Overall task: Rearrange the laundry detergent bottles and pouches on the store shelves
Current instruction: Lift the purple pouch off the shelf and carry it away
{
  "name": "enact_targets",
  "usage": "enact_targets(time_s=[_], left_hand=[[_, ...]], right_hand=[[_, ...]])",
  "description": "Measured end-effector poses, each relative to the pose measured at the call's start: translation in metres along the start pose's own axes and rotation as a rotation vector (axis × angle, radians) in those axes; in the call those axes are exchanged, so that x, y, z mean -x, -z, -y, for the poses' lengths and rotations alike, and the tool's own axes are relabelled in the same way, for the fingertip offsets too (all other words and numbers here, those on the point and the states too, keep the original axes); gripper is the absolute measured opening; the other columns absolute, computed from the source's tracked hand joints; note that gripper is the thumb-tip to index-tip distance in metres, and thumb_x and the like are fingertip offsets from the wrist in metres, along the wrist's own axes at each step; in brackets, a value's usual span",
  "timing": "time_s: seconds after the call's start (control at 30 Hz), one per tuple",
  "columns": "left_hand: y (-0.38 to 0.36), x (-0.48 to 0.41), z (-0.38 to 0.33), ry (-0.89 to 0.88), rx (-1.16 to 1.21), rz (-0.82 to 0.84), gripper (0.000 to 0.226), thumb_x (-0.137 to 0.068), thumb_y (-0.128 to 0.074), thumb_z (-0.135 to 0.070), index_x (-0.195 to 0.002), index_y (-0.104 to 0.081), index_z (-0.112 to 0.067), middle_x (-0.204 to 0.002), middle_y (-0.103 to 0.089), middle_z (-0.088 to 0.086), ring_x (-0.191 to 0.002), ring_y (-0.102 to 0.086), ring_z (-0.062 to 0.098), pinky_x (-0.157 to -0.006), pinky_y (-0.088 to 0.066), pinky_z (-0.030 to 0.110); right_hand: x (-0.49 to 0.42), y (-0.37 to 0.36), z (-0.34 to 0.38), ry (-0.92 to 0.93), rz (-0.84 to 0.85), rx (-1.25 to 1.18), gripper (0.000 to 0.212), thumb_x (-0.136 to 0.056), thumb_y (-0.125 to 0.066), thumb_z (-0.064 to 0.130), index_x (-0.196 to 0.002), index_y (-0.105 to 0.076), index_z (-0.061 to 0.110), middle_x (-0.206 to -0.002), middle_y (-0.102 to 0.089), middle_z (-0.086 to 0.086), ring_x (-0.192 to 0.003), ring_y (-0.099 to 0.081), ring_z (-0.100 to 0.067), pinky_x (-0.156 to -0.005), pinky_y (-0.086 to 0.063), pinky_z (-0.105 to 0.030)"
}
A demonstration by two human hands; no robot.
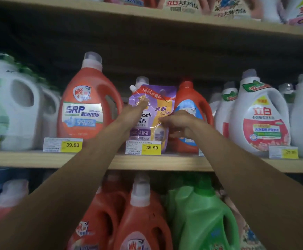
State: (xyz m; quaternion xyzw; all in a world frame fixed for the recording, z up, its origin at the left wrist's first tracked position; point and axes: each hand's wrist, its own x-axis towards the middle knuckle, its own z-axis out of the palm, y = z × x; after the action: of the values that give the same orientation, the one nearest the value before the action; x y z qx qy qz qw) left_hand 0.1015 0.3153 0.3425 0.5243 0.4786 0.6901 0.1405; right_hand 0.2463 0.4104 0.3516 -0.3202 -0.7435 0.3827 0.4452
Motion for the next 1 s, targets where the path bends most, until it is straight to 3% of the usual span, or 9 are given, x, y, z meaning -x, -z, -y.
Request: enact_targets(time_s=[0.13,0.23,0.33,0.43,0.57,0.63,0.77,0.9,1.0], left_hand=[[-0.006,-0.008,0.001,0.0,-0.031,-0.005,0.037,-0.093,-0.063,-0.047,-0.111,-0.069,-0.015,-0.09,-0.081,0.006,-0.079,-0.079,0.021,-0.065,-0.062,0.029],[-0.008,-0.008,0.004,-0.092,-0.071,-0.042,0.011,-0.091,-0.071,-0.023,-0.101,-0.067,-0.02,-0.08,-0.079,-0.002,-0.062,-0.075,0.009,-0.053,-0.057,0.02],[-0.012,-0.009,0.003,-0.194,-0.194,-0.049,0.03,-0.081,-0.076,0.004,-0.092,-0.063,-0.021,-0.084,-0.07,-0.005,-0.07,-0.067,0.005,-0.06,-0.054,0.021],[-0.012,-0.014,0.0,-0.158,-0.239,-0.005,0.048,-0.076,-0.077,0.012,-0.116,-0.063,-0.011,-0.085,-0.069,-0.005,-0.063,-0.068,0.0,-0.047,-0.051,0.012],[-0.01,-0.023,0.01,-0.005,-0.35,0.079,0.053,-0.075,-0.086,-0.008,-0.122,-0.063,-0.011,-0.112,-0.075,0.009,-0.095,-0.075,0.022,-0.089,-0.06,0.036],[-0.007,-0.027,0.015,0.03,-0.385,0.107,0.046,-0.074,-0.088,-0.018,-0.114,-0.066,-0.016,-0.113,-0.075,0.008,-0.1,-0.073,0.026,-0.094,-0.058,0.041],[-0.01,-0.031,0.022,0.121,-0.354,0.297,0.045,-0.069,-0.089,-0.022,-0.109,-0.073,-0.012,-0.103,-0.08,0.008,-0.09,-0.078,0.022,-0.075,-0.063,0.037],[-0.016,-0.03,0.023,0.056,-0.285,0.238,0.036,-0.068,-0.088,-0.007,-0.1,-0.072,-0.01,-0.098,-0.081,0.01,-0.083,-0.079,0.021,-0.074,-0.063,0.036],[-0.02,-0.023,0.018,-0.022,-0.265,0.176,0.03,-0.07,-0.086,-0.001,-0.085,-0.067,-0.018,-0.071,-0.079,-0.003,-0.054,-0.073,0.002,-0.046,-0.055,0.017]], right_hand=[[-0.01,0.0,0.0,0.007,0.008,-0.032,0.01,-0.092,-0.072,0.01,-0.101,-0.068,0.009,-0.105,-0.073,-0.014,-0.093,-0.071,-0.026,-0.089,-0.06,-0.044],[-0.016,0.005,-0.004,0.023,-0.01,-0.035,0.012,-0.092,-0.071,0.004,-0.086,-0.063,0.009,-0.086,-0.069,-0.01,-0.077,-0.069,-0.022,-0.07,-0.062,-0.038],[-0.019,0.013,-0.012,0.02,-0.011,-0.066,0.013,-0.091,-0.071,0.001,-0.087,-0.061,0.009,-0.089,-0.068,-0.012,-0.078,-0.068,-0.024,-0.064,-0.06,-0.035],[-0.022,0.028,-0.019,0.012,0.021,-0.089,0.019,-0.091,-0.072,0.002,-0.08,-0.06,0.011,-0.083,-0.07,-0.009,-0.071,-0.069,-0.02,-0.061,-0.059,-0.033],[-0.021,0.05,-0.029,0.021,0.085,-0.107,0.018,-0.092,-0.072,0.006,-0.079,-0.062,0.014,-0.09,-0.073,-0.009,-0.079,-0.071,-0.022,-0.077,-0.061,-0.038],[-0.018,0.056,-0.032,0.018,0.142,-0.122,0.012,-0.091,-0.074,0.011,-0.084,-0.065,0.014,-0.098,-0.073,-0.011,-0.089,-0.072,-0.027,-0.083,-0.061,-0.042],[-0.008,0.056,-0.035,0.011,0.38,0.034,0.014,-0.088,-0.078,0.011,-0.089,-0.065,0.016,-0.085,-0.071,-0.007,-0.084,-0.074,-0.027,-0.073,-0.065,-0.043],[-0.003,0.044,-0.029,0.092,0.27,0.193,0.021,-0.083,-0.08,0.004,-0.084,-0.065,0.017,-0.073,-0.075,-0.004,-0.069,-0.073,-0.02,-0.072,-0.065,-0.047],[0.003,0.043,-0.025,0.112,0.188,0.246,0.021,-0.082,-0.082,0.005,-0.084,-0.063,0.014,-0.087,-0.072,-0.015,-0.073,-0.071,-0.025,-0.069,-0.066,-0.047]])
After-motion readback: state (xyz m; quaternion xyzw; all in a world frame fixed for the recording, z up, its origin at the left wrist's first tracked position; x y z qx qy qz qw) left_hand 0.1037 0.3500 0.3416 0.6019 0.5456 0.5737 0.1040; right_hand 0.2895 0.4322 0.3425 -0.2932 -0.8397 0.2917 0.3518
